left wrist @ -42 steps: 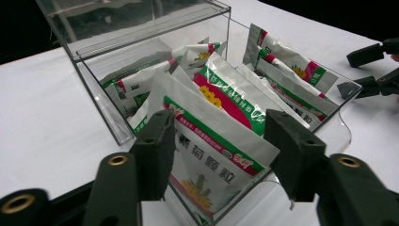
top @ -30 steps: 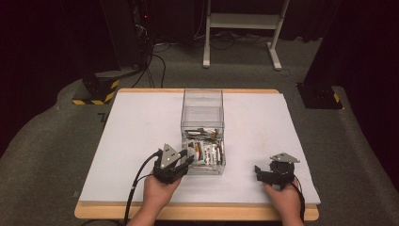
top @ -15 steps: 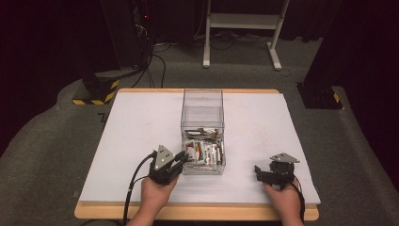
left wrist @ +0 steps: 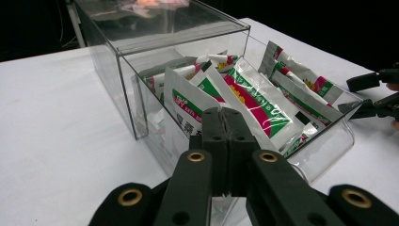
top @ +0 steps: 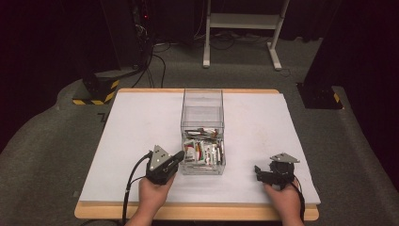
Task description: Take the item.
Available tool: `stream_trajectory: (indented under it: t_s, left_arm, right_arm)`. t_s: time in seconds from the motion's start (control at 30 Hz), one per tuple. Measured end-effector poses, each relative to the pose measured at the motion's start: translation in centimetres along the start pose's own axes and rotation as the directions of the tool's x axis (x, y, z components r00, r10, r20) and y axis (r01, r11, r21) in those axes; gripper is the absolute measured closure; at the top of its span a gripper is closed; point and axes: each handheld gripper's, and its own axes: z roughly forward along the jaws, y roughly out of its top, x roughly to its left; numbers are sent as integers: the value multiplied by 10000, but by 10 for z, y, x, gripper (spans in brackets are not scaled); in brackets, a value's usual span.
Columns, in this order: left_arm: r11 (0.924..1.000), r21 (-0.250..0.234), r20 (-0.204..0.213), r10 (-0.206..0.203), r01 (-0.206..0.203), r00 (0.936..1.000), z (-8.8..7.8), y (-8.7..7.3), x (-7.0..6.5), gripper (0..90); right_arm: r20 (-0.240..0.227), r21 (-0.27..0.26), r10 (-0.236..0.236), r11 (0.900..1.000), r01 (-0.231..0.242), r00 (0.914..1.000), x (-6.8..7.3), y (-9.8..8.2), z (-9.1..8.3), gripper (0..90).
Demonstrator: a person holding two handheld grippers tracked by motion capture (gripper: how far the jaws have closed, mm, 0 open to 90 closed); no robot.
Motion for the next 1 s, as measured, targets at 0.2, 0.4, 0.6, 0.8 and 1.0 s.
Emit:
stream_trajectory:
  t_s: [0.2, 0.4, 0.6, 0.8, 1.0]
  left_arm:
    - [9998, -184, 20, -29, 29, 10000, -2, 1, 1, 893]
    - [9989, -459, 49, -37, 40, 10000, -4, 3, 2, 895]
    - [9959, -895, 24, -95, 97, 10000, -12, 9, 4, 897]
    - [9905, -1373, -1, -77, 76, 10000, -20, 14, 6, 899]
    - [9868, -1615, 55, -131, 138, 9999, -23, 18, 7, 900]
  right_arm:
    - [3, 0, 2, 10000, -2, 10000, 0, 0, 0, 101]
    - [-3, -1, -9, 10000, 9, 10000, 0, 0, 0, 101]
    - [-2, -1, -3, 10000, 3, 10000, 0, 0, 0, 100]
    - [9, -2, 2, 10000, -2, 10000, 0, 0, 0, 101]
    - [9, -5, -29, 10000, 29, 10000, 0, 0, 0, 101]
